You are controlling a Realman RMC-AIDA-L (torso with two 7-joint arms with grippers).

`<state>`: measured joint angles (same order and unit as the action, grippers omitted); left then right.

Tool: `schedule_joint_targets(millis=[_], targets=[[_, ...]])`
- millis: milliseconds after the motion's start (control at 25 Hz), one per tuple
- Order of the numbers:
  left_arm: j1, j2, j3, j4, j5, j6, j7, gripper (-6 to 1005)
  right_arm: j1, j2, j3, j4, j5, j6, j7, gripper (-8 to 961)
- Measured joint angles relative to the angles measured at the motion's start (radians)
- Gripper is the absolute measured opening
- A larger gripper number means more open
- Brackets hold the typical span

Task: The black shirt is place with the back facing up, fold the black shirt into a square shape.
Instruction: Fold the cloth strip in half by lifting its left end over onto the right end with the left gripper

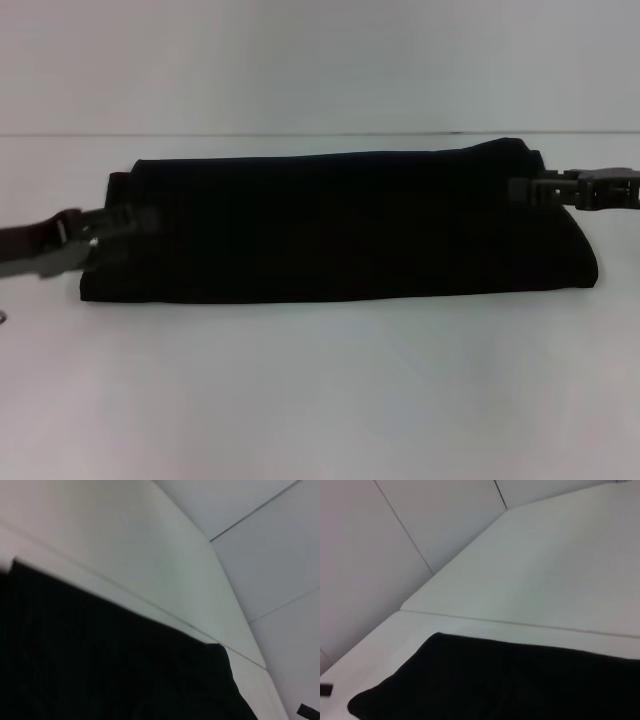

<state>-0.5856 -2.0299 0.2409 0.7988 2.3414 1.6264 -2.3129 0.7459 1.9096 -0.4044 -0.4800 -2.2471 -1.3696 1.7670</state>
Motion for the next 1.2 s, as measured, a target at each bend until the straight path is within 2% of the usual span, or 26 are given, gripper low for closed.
schedule_joint_targets(millis=[240, 640, 840, 1200], targets=[[0.002, 0.002, -0.010, -0.034, 0.064, -0.004, -0.165, 913, 0.031, 0.013, -0.011, -0.007, 0.010, 0.072, -0.011, 760], [-0.014, 0.017, -0.045, -0.099, 0.141, -0.127, -0.484, 912, 0.066, 0.010, -0.034, -0.010, 0.011, 0.117, -0.001, 763], [-0.010, 0.019, -0.067, -0.122, 0.164, -0.184, -0.563, 911, 0.072, 0.017, -0.034, -0.010, 0.011, 0.133, -0.001, 764], [-0.018, 0.020, -0.066, -0.179, 0.185, -0.273, -0.580, 910, 0.078, 0.020, -0.030, -0.009, 0.012, 0.158, -0.001, 763]])
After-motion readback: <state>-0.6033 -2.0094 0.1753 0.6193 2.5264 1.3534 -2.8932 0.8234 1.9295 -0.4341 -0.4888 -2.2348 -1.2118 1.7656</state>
